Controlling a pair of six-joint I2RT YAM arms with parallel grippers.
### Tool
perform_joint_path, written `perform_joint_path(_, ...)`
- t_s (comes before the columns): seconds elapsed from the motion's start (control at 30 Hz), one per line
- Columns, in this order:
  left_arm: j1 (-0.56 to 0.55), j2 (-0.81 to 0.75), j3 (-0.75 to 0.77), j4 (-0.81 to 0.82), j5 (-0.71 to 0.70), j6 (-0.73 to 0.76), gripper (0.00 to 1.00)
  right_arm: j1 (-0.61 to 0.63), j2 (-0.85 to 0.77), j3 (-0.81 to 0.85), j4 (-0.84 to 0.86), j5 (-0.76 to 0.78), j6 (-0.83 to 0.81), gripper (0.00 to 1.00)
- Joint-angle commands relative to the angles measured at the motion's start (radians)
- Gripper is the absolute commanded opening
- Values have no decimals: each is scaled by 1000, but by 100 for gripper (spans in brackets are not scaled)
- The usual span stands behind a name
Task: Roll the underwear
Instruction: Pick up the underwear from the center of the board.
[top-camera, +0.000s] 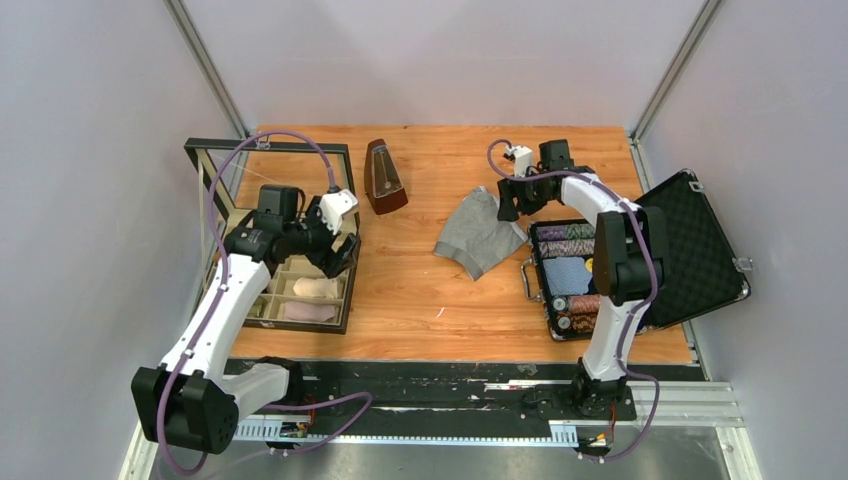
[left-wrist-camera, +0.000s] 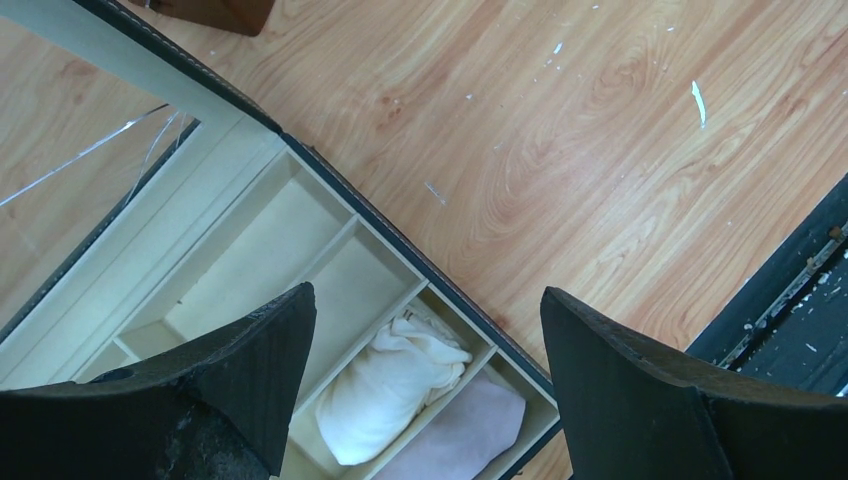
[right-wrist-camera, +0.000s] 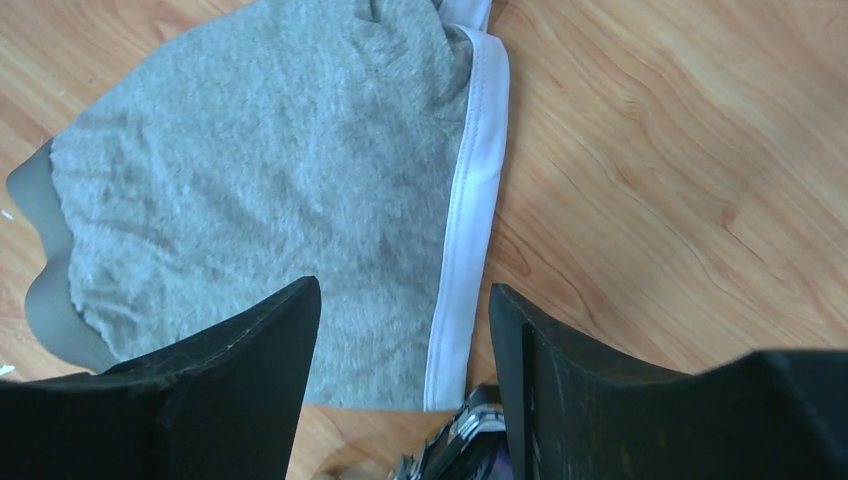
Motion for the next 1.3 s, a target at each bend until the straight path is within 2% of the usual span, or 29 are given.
perform_joint_path(0.0,-6,-14,44,-6,31,25,91,-2,63,90,-13,-33,35,62)
perform_joint_path(0.17,-7,-20,49,-34,50,36,90,38,-27,60,-41,-126,-16,63)
perform_joint_path(0.33,-30,-8,38,-37,61,65,89,157,-215,-165,-49,-196,-290,69)
perform_joint_path(0.43,-37,-3,38,-30,53,68,90,242,-260,-278,-11,-116,-356,72)
perform_joint_path(0.5,-39,-3,36,-18,44,58,90,298,-259,-324,57,-20,-307,98)
perform_joint_path(0.63,-41,-6,34,16,32,17,90,354,-203,-327,152,184,-160,100)
perform_joint_path(0.8,-44,-4,34,33,42,-11,90,409,-210,-377,259,342,-129,90)
perform_joint_path(0.83,-45,-3,34,33,44,-10,90,417,-211,-383,261,359,-134,84)
perform_joint_path(0.87,-49,-1,34,37,45,-9,90,421,-212,-387,261,370,-137,77)
perform_joint_path(0.97,-68,2,28,62,29,-16,90,428,-238,-382,236,363,-150,38)
perform_joint_path(1.03,-87,10,28,73,23,-14,90,428,-260,-349,187,354,-158,21)
perform_joint_path(1.13,-117,24,33,95,30,-4,90,428,-281,-247,53,285,-174,14)
perform_joint_path(1.27,-164,61,42,116,47,35,90,428,-241,11,-193,146,-153,1)
